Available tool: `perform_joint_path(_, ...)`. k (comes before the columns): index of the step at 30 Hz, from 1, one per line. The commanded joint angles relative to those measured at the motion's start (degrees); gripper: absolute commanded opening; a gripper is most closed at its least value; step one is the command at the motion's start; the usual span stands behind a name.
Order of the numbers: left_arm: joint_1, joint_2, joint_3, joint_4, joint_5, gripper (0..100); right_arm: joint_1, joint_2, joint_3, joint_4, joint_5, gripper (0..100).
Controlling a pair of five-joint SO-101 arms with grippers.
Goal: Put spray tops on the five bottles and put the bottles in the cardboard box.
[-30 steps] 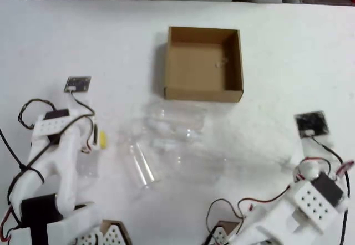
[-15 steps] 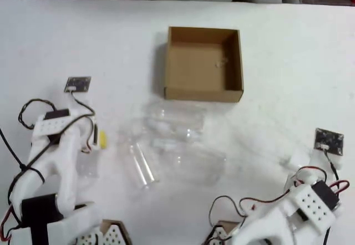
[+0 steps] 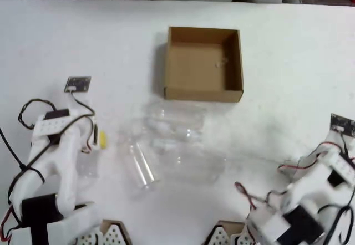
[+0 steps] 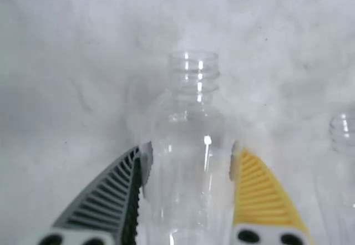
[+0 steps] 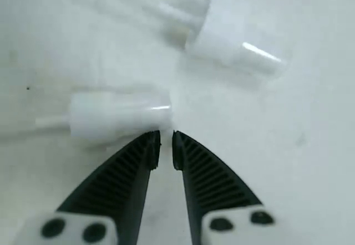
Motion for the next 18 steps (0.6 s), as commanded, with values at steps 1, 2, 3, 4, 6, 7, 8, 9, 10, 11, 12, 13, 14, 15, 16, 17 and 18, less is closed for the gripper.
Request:
perform_joint_path(1,-0.13,-0.66,-2.20,-0.88,-0.70,2,-0.75,6.64,-9.05,0.75,-2.29,1.6)
perform_joint_path(2,-0.13,-0.66,-2.20,-0.88,-0.70,2,-0.84,8.48,-11.08,1.80,-2.29,1.6)
perform_joint_path(3,-0.13,-0.66,-2.20,-0.88,-0.70,2,-1.27,9.98,-13.10,3.21,-2.37,1.6)
perform_joint_path(4,-0.13,-0.66,-2.20,-0.88,-0.70,2,-1.71,11.30,-14.86,4.53,-2.37,1.6)
perform_joint_path(6,-0.13,-0.66,-2.20,-0.88,-0.70,2,-2.68,13.41,-17.93,5.85,-4.04,1.6)
perform_joint_path(7,-0.13,-0.66,-2.20,-0.88,-0.70,2,-3.38,14.11,-19.34,5.93,-5.45,1.6)
perform_joint_path(8,-0.13,-0.66,-2.20,-0.88,-0.70,2,-4.09,14.90,-20.92,6.20,-6.51,1.6)
perform_joint_path(9,-0.13,-0.66,-2.20,-0.88,-0.70,2,-4.88,15.52,-22.15,6.20,-7.47,1.6)
perform_joint_path(10,-0.13,-0.66,-2.20,-0.88,-0.70,2,-5.85,15.96,-23.12,6.29,-8.35,1.6)
perform_joint_path(11,-0.13,-0.66,-2.20,-0.88,-0.70,2,-6.90,16.31,-23.82,6.29,-8.97,1.6)
perform_joint_path(12,-0.13,-0.66,-2.20,-0.88,-0.70,2,-8.22,16.66,-24.44,6.46,-9.41,1.6)
perform_joint_path(13,-0.13,-0.66,-2.20,-0.88,-0.70,2,-9.45,16.84,-24.88,6.55,-10.20,1.6)
perform_joint_path(14,-0.13,-0.66,-2.20,-0.88,-0.70,2,-10.68,16.92,-25.32,6.64,-11.08,1.6)
perform_joint_path(15,-0.13,-0.66,-2.20,-0.88,-0.70,2,-11.65,16.84,-25.67,6.64,-12.04,1.6)
perform_joint_path(16,-0.13,-0.66,-2.29,-0.88,-0.70,2,-12.44,16.57,-25.93,6.73,-12.92,1.8)
perform_joint_path(17,-0.13,-0.66,-2.29,-0.88,-0.70,2,-13.05,16.31,-26.46,7.43,-13.54,2.0)
perform_joint_path(18,-0.13,-0.66,-2.29,-0.88,-0.70,2,-13.41,15.87,-27.34,9.10,-13.80,2.1)
